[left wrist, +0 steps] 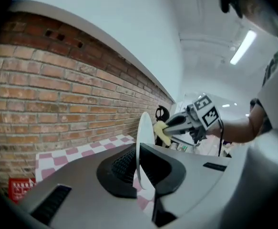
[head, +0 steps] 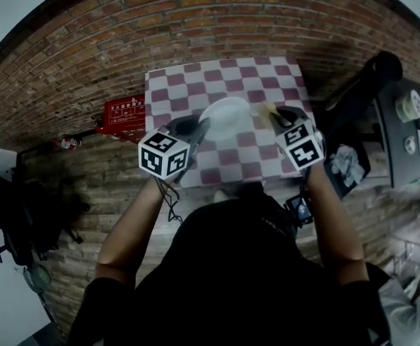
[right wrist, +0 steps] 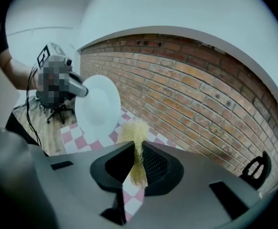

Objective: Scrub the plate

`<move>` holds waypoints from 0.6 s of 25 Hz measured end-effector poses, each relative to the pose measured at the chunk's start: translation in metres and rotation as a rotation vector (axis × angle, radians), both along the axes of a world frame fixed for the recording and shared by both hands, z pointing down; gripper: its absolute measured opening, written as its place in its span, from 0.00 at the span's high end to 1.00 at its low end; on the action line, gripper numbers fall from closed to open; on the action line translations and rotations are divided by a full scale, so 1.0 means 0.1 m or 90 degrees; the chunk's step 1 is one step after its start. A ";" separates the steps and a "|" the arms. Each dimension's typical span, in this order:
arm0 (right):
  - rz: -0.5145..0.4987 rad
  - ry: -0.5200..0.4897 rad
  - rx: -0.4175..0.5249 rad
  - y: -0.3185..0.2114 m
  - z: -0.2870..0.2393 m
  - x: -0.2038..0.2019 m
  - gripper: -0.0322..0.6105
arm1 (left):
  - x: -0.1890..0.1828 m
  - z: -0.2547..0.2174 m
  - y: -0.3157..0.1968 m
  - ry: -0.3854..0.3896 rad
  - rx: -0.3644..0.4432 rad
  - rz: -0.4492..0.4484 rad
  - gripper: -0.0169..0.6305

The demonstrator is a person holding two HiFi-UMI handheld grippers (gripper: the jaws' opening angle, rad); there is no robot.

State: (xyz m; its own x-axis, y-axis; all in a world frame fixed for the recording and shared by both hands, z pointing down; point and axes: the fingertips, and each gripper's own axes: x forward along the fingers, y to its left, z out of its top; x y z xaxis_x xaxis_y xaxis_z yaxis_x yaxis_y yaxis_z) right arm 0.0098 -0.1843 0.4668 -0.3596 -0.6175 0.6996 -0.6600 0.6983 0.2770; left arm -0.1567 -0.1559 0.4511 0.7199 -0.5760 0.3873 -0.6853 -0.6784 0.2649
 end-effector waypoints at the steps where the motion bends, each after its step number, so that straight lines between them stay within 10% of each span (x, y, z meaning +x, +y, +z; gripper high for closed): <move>1: 0.001 -0.025 -0.002 -0.01 -0.10 -0.03 0.88 | -0.01 -0.01 -0.01 -0.030 0.024 0.004 0.95; 15: -0.127 -0.263 -0.031 0.28 -1.42 -0.95 0.88 | 0.22 -0.52 0.03 -0.524 0.513 0.100 0.95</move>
